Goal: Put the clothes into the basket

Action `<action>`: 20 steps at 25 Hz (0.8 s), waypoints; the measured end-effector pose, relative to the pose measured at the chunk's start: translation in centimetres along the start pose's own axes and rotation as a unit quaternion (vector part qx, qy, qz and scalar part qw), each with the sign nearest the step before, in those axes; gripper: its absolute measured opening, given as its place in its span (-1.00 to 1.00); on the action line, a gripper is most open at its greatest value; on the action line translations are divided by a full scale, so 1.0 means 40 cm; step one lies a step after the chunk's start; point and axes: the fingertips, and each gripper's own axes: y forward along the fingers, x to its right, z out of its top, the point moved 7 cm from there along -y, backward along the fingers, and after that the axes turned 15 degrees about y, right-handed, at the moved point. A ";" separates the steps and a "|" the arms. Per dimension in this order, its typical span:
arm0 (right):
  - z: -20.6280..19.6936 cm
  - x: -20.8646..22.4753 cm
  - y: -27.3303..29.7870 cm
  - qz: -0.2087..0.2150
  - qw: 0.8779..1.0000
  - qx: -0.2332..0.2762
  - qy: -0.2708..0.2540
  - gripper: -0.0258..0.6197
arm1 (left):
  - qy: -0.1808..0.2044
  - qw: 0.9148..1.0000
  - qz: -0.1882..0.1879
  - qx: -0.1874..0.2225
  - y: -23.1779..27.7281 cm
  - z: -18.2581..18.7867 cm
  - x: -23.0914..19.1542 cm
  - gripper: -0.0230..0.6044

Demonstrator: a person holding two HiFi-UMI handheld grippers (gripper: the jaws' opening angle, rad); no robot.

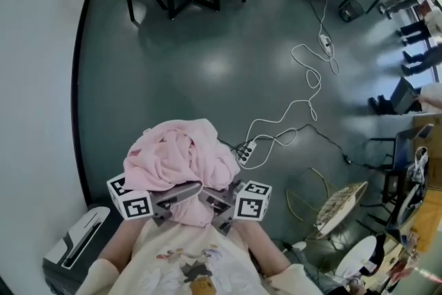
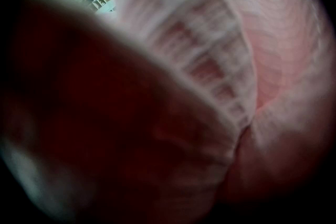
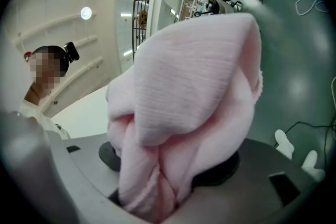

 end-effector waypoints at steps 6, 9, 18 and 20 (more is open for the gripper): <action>0.105 0.017 0.120 -0.026 0.999 -0.020 0.006 -0.06 | -0.028 0.999 0.002 0.019 -0.003 0.063 -0.146 0.61; 0.171 0.006 0.203 -0.028 0.999 -0.030 -0.002 -0.06 | -0.026 0.999 0.007 0.033 -0.016 0.125 -0.223 0.61; 0.301 -0.060 0.494 -0.015 0.999 -0.030 -0.028 -0.06 | 0.000 0.999 0.001 0.050 -0.129 0.333 -0.437 0.61; 0.318 -0.071 0.546 -0.011 0.999 -0.027 -0.033 -0.06 | 0.009 0.999 0.000 0.054 -0.153 0.370 -0.472 0.61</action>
